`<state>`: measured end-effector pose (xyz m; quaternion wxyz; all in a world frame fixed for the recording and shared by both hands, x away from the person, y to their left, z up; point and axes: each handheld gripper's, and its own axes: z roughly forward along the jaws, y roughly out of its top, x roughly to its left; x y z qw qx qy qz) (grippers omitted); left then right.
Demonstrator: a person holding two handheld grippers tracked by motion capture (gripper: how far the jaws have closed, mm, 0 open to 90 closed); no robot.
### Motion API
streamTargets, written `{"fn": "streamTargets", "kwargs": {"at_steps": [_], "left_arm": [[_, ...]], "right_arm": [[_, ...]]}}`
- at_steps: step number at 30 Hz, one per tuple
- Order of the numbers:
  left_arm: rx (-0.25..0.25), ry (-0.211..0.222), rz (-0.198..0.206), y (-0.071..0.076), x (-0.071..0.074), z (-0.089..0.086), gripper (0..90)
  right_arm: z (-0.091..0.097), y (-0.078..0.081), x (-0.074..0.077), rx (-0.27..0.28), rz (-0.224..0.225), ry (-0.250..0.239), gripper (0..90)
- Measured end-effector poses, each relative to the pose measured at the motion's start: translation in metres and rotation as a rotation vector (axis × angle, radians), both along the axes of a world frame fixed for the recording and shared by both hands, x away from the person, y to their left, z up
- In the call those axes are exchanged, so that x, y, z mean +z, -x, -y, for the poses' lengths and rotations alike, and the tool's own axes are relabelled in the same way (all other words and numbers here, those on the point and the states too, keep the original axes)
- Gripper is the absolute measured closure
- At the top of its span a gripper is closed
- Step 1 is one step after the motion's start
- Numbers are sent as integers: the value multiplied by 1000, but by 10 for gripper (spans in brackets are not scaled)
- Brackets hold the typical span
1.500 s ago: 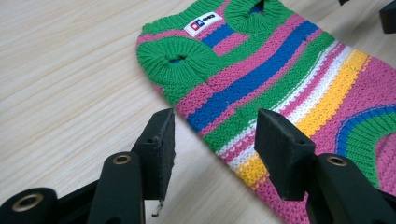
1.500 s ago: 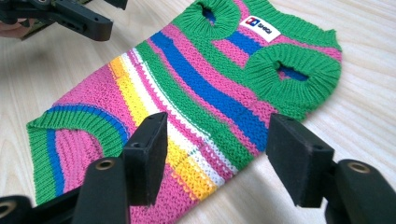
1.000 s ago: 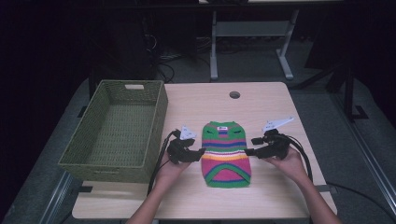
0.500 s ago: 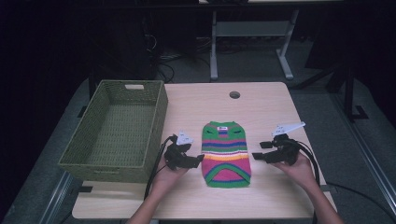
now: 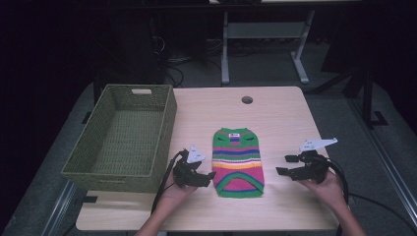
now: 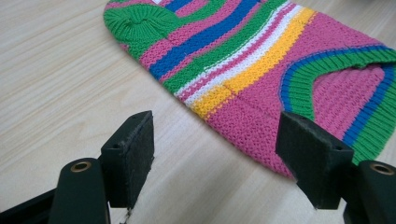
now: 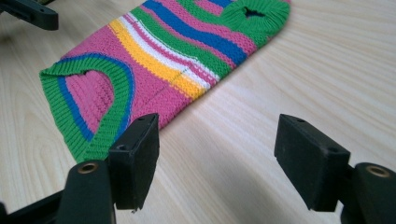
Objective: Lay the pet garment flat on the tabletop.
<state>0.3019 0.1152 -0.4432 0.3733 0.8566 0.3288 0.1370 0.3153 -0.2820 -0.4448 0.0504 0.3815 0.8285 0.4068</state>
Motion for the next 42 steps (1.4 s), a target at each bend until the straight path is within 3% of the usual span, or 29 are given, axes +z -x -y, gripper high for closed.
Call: {"fn": "streamTargets", "kwargs": {"at_steps": [6, 14, 15, 27, 30, 31, 34, 37, 38, 39, 42], "left_arm": [[0, -6, 47, 9, 3, -4, 278], [1, -2, 35, 23, -2, -13, 274], [2, -8, 54, 27, -3, -15, 274], [0, -11, 58, 41, -4, -24, 261], [0, -4, 48, 45, -5, -28, 250], [-10, 0, 26, 47, -3, -28, 251], [-13, -4, 51, 50, 0, -28, 250], [-5, 33, 48, 49, 3, -28, 249], [-1, 71, 17, 46, 2, -28, 248], [2, 77, 10, 45, 1, -29, 248], [6, 68, 10, 43, 0, -30, 246]], "right_arm": [[10, 7, -4, -29, 12, 8, 298], [21, 19, -10, -40, 21, 9, 293], [23, 22, -12, -45, 19, 6, 292], [32, 40, -18, -66, 25, -5, 282], [37, 50, -19, -93, 38, -18, 275], [38, 52, -20, -100, 60, -18, 275], [42, 60, -22, -127, 64, -45, 269], [45, 64, -22, -136, 72, -56, 267], [45, 65, -22, -141, 74, -41, 266], [44, 66, -23, -149, 79, -24, 266], [45, 66, -24, -155, 83, -32, 263]]}}
